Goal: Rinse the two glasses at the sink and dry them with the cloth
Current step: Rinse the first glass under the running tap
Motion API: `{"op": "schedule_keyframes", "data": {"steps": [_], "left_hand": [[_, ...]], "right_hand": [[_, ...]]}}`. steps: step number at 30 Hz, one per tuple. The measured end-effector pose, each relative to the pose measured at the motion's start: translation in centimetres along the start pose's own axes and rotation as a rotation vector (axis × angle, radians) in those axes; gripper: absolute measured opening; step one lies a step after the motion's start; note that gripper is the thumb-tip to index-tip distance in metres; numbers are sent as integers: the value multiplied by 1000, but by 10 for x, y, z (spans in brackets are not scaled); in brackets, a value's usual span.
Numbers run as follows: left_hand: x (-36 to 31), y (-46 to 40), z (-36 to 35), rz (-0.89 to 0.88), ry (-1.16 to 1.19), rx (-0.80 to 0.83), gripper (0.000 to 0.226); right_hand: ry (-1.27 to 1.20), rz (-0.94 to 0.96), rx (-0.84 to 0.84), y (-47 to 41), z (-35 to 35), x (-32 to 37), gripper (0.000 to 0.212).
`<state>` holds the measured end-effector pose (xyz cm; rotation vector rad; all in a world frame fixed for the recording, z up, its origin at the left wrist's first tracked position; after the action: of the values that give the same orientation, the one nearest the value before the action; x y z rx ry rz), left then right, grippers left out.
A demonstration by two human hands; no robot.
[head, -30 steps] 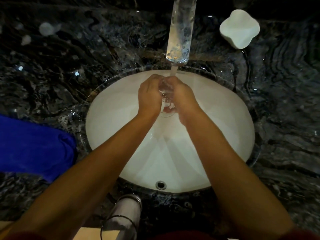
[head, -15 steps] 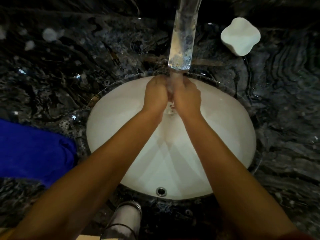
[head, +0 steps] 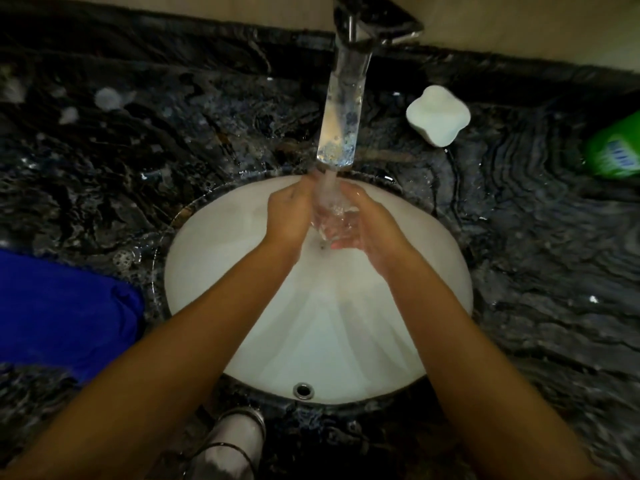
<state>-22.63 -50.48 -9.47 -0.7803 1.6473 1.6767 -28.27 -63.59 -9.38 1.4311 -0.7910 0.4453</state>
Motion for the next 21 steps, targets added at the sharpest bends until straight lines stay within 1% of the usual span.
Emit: {"op": "schedule_keyframes", "data": {"steps": [3,6,8,11,14,17,19,20,21], "left_hand": [[0,11,-9,-46,3,-4,23],[-6,28,-23,-154,-47,21,18],[-10,35,-19,-181,-89,21,13],[-23,31,-12,-220,-163,110,14],[-37,28,-12,-221,-150,153,19],[-42,18,-11,-163,-127,153,23],[-39,12,-9,-96,-99,204,28],[-39,12,-9,-79,-85,224,28],[-39,11,-10,-78,-83,224,26]], "right_hand": [[-206,-32,-132,9,-2,-11,39],[-178,-36,-203,6,-2,-1,34],[-96,-110,-152,8,-3,4,33],[40,-158,-5,11,-5,14,31],[-33,-171,61,11,-8,24,33],[-170,-185,139,10,-17,22,35],[-190,-157,236,12,-23,20,35],[-194,-137,260,12,-25,19,32],[-180,-115,236,11,-25,19,30]]}}
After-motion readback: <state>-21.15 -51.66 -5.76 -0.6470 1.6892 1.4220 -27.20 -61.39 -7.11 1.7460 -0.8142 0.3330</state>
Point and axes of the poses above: each hand's wrist, its own y-axis away from the middle knuckle, its own z-axis out of the back of the hand, x = y × z, the point moved 7 cm from there along -y, towards the middle knuckle, and after that the axes turned 3 degrees about y, right-handed, at the moved point
